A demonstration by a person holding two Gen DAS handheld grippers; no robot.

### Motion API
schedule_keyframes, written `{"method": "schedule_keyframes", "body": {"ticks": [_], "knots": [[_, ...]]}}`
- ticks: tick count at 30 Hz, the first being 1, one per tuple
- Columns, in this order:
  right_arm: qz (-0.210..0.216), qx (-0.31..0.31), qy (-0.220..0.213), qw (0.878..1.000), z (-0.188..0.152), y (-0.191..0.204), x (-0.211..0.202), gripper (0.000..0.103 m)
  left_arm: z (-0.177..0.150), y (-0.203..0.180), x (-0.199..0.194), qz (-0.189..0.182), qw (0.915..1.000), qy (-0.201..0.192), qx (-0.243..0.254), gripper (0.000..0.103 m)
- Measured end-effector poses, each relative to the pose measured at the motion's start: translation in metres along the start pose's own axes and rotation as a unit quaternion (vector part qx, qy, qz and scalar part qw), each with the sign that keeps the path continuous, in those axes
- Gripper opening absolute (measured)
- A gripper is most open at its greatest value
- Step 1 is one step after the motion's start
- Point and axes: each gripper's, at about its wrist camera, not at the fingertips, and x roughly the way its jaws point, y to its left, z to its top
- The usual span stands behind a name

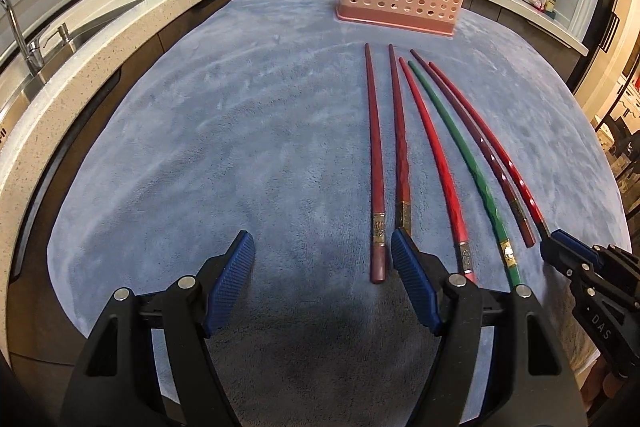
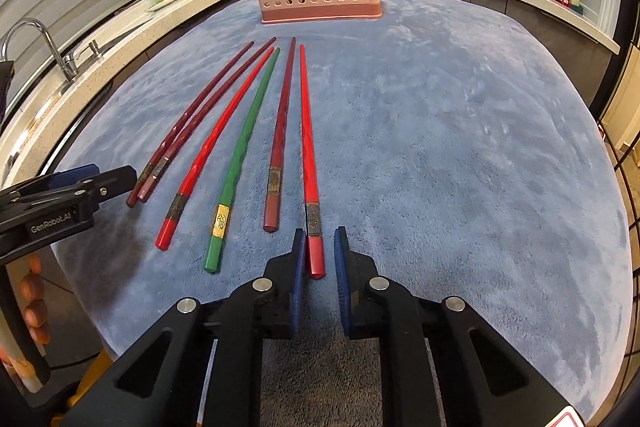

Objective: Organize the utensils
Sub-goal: 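Move both tools back toward the remaining red chopsticks, then grasp a dark red chopstick with the left tool while the right tool grasps a red chopstick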

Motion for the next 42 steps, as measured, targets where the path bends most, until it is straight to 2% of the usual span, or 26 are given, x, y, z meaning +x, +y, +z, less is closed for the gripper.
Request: {"method": "schedule_keyframes", "body": {"ticks": [6,16,19,21,24,26,29,32,42], "knots": [[0.007,0.007,0.001,1.000,0.001,-0.002,0.002,0.013,0.002,0.001,0.010,0.002,0.9999,0.011,-0.006,0.067],[0.008,0.011,-0.001,1.000,0.001,-0.002,0.003,0.013,0.004,-0.003,0.018,0.016,0.9999,0.005,0.000,0.067],[0.007,0.011,-0.002,1.000,0.000,-0.001,0.003,0.013,0.004,-0.004,0.018,0.019,0.9998,0.003,0.001,0.065],[0.007,0.011,-0.003,1.000,0.000,-0.001,0.003,0.013,0.004,-0.005,0.018,0.019,0.9998,0.002,0.004,0.061],[0.007,0.011,-0.003,1.000,0.000,-0.002,0.003,0.013,0.005,-0.004,0.017,0.016,0.9999,0.002,0.006,0.050],[0.005,0.010,-0.003,1.000,0.000,-0.001,0.003,0.012,0.005,-0.003,0.015,0.010,0.9999,0.003,0.007,0.034],[0.003,0.009,-0.003,1.000,0.000,0.000,0.001,0.008,0.006,-0.002,0.014,-0.003,0.9999,0.009,0.013,0.018],[0.007,0.015,-0.003,1.000,0.001,0.000,-0.001,0.008,0.006,-0.002,0.012,-0.006,0.9998,0.013,0.015,0.012],[0.017,0.022,-0.041,0.999,0.012,0.002,-0.041,0.008,0.009,0.008,-0.012,-0.018,0.9998,0.003,-0.006,0.008]]}}
